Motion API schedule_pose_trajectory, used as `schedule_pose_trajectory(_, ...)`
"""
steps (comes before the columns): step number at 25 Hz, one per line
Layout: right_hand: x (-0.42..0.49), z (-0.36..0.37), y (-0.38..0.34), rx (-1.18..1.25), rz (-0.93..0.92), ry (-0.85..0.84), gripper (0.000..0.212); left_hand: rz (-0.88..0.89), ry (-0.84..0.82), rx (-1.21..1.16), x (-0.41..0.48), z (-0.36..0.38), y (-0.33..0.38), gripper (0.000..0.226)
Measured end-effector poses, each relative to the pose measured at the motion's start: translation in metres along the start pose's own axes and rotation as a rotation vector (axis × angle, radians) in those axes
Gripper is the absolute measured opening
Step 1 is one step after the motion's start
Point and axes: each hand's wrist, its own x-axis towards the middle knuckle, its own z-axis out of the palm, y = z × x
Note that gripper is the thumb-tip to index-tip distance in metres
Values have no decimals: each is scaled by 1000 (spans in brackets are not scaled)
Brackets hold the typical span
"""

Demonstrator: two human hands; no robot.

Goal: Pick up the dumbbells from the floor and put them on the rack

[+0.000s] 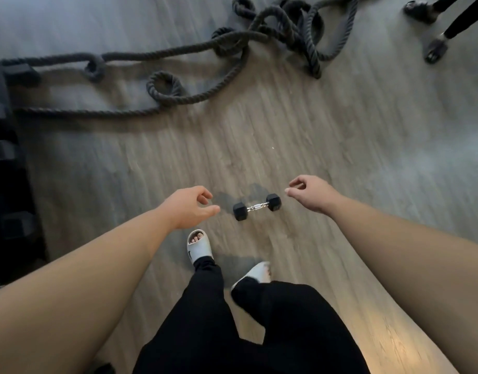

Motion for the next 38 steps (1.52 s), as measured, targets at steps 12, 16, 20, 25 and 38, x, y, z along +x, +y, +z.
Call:
schedule_pose_trajectory(12,302,68,124,-269,-41,-202,48,-177,-28,-104,228,157,-33,54)
schedule_pose_trajectory(16,400,123,195,-279,15,-211,62,-218,8,-152,330,229,-61,59)
schedule_pose_trajectory(20,470,195,254,-263,56,-239,73,-243,29,-191,417,297,-105,70)
schedule_pose_trajectory(25,523,263,286,-135,52,-257,83,-397,119,-309,487,361,-149,95)
schedule_pose_trajectory(38,484,263,229,129,119,-167,39,-511,221,-502,459,311,-147,59)
